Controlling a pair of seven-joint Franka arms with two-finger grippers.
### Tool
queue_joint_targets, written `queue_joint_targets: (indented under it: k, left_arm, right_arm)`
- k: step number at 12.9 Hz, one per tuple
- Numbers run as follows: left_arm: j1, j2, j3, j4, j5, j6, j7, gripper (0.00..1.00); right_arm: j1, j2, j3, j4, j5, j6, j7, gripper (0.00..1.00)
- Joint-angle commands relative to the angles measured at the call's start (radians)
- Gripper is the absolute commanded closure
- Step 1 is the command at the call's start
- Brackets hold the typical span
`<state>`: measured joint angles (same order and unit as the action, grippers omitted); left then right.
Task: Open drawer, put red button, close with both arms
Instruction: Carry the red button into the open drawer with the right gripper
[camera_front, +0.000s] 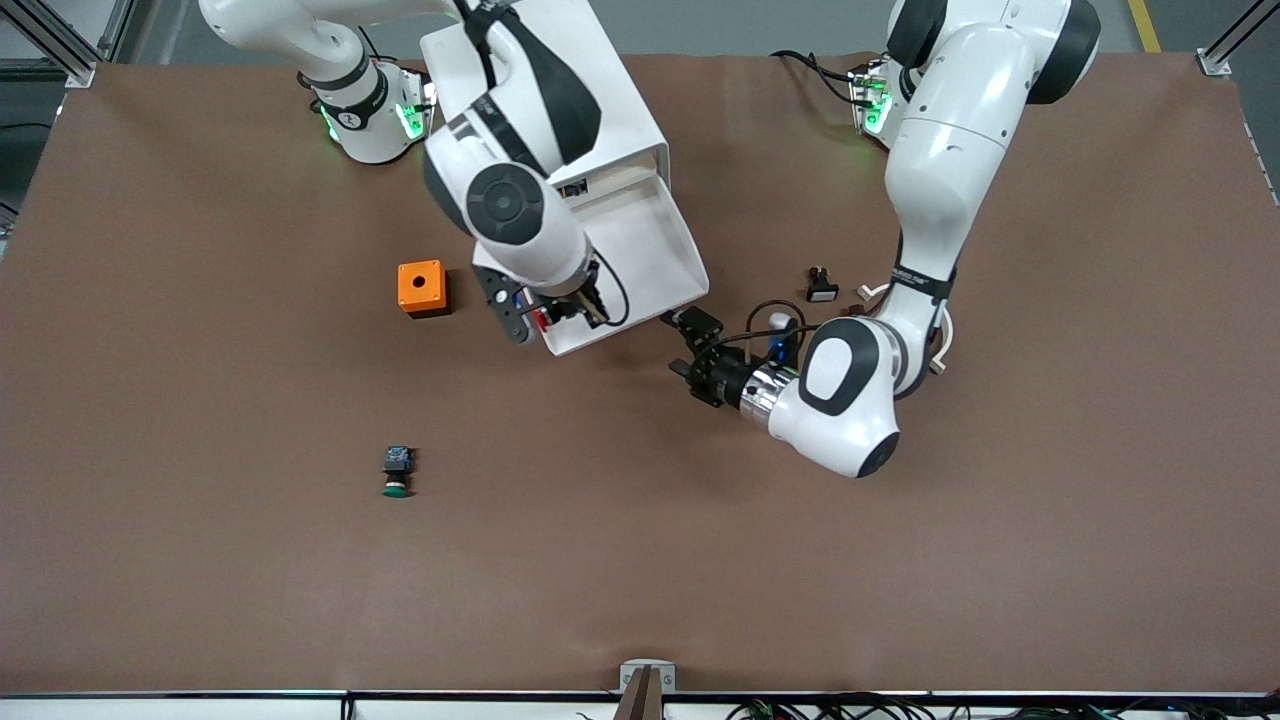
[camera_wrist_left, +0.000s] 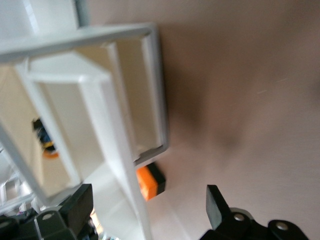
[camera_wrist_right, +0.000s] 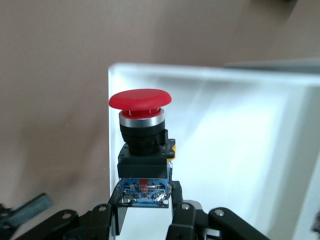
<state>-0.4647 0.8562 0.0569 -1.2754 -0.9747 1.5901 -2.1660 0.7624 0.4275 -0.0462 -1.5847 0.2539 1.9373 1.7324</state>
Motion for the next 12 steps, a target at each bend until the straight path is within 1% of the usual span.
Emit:
queue_joint_targets:
  k: [1, 3, 4, 5, 6, 7, 9, 10, 11, 12]
  left_arm:
    - [-0.003, -0.049, 0.008, 0.013, 0.205, -0.007, 0.044, 0.01]
    - [-0.005, -0.069, 0.006, 0.030, 0.363, -0.005, 0.075, 0.01]
    - [0.000, -0.086, 0.008, 0.031, 0.407, -0.004, 0.118, 0.01]
    - [0.014, -0.104, 0.006, 0.031, 0.441, -0.005, 0.177, 0.01]
    - [0.017, -0.144, 0.009, 0.030, 0.473, -0.005, 0.233, 0.01]
    - [0.017, -0.169, 0.012, 0.030, 0.499, -0.004, 0.267, 0.01]
    - [0.021, -0.216, 0.009, 0.030, 0.591, 0.004, 0.372, 0.01]
    - [0.018, -0.241, 0.011, 0.030, 0.640, 0.005, 0.471, 0.01]
    - [0.015, -0.255, 0.011, 0.030, 0.677, 0.005, 0.545, 0.01]
    - [0.015, -0.258, 0.011, 0.030, 0.710, 0.007, 0.613, 0.01]
  right_arm:
    - [0.047, -0.019, -0.014, -0.054, 0.015, 0.086, 0.097, 0.93]
    - [0.083, -0.015, -0.014, -0.081, 0.015, 0.168, 0.176, 0.85]
    - [0.089, -0.012, -0.014, -0.107, 0.015, 0.219, 0.186, 0.67]
    - [0.089, -0.012, -0.014, -0.109, 0.015, 0.232, 0.196, 0.51]
    - [0.089, -0.012, -0.014, -0.109, 0.013, 0.235, 0.206, 0.30]
    - [0.090, -0.012, -0.014, -0.109, 0.007, 0.230, 0.200, 0.00]
    - [0.083, -0.019, -0.018, -0.100, 0.007, 0.224, 0.191, 0.00]
    - [0.068, -0.036, -0.032, -0.090, 0.005, 0.209, 0.170, 0.00]
    - [0.023, -0.068, -0.046, -0.068, 0.005, 0.153, 0.104, 0.00]
    - [-0.033, -0.082, -0.047, -0.042, 0.005, 0.064, 0.008, 0.00]
